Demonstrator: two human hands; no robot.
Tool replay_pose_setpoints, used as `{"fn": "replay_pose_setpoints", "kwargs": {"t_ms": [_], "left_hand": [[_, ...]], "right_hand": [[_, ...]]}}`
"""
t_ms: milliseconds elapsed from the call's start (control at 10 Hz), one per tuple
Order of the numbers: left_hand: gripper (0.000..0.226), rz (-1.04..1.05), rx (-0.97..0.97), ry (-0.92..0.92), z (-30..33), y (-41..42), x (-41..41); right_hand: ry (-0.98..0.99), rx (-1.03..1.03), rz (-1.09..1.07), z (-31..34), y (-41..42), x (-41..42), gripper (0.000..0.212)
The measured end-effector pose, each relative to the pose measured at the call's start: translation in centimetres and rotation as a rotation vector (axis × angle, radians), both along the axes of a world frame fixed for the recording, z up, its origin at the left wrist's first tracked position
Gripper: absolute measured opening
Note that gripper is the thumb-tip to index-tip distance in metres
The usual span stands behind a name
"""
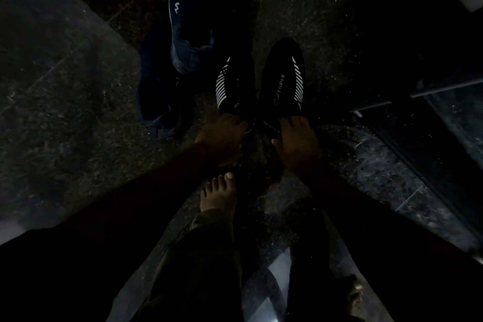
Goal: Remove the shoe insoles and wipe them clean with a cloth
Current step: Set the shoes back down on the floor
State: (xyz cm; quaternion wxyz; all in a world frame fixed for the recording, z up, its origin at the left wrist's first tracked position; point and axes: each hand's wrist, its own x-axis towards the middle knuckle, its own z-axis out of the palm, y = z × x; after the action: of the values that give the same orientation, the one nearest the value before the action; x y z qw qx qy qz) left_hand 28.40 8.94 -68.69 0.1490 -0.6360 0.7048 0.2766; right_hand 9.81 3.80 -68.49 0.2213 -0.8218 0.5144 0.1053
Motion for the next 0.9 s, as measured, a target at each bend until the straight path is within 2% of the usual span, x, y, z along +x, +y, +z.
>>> {"fn": "replay_pose_setpoints", "kwargs": {"t_ms": [100, 200, 300, 400, 500, 600, 700, 800, 900], "left_hand": [[0.064, 0.063, 0.16, -0.013, 0.1, -0.9, -0.6], [0.049, 0.144, 0.173, -0.012, -1.0, -1.7, -1.1], [0.056, 0.284, 0.36, -0.081, -4.3, 5.3, -4.4], [0.057, 0.418, 0.517, -0.048, -8.3, 13.0, -6.7], [0.055, 0.35, 0.316, -0.228, -10.1, 11.5, -4.4], [0.057, 0.355, 0.263, -0.082, -8.3, 10.2, -4.6], [0.048, 0.271, 0.291, -0.004, -0.1, 1.7, -2.6], [0.033, 0.134, 0.096, -0.08, 12.9, -5.2, -1.3], [0.033, 0.071, -0.036, -0.082, 21.5, -6.6, -0.5]], "right_hand": [[0.118, 0.115, 0.063, -0.3, -0.3, 0.6, 0.054], [0.158, 0.122, 0.062, -0.8, -1.2, 1.0, 0.042], [0.186, 0.148, 0.055, -1.0, -1.9, 1.2, 0.031], [0.23, 0.152, 0.041, -0.3, -2.4, 1.5, 0.024], [0.229, 0.111, 0.054, 0.9, -2.6, 1.5, 0.024], [0.201, 0.071, 0.05, 3.6, -2.9, 1.7, 0.022], [0.195, 0.054, 0.027, 6.1, -3.2, 1.7, 0.025], [0.209, 0.035, 0.033, 12.0, -3.8, 1.6, 0.024], [0.196, 0.002, 0.046, 21.7, -4.4, 1.4, 0.022]]}}
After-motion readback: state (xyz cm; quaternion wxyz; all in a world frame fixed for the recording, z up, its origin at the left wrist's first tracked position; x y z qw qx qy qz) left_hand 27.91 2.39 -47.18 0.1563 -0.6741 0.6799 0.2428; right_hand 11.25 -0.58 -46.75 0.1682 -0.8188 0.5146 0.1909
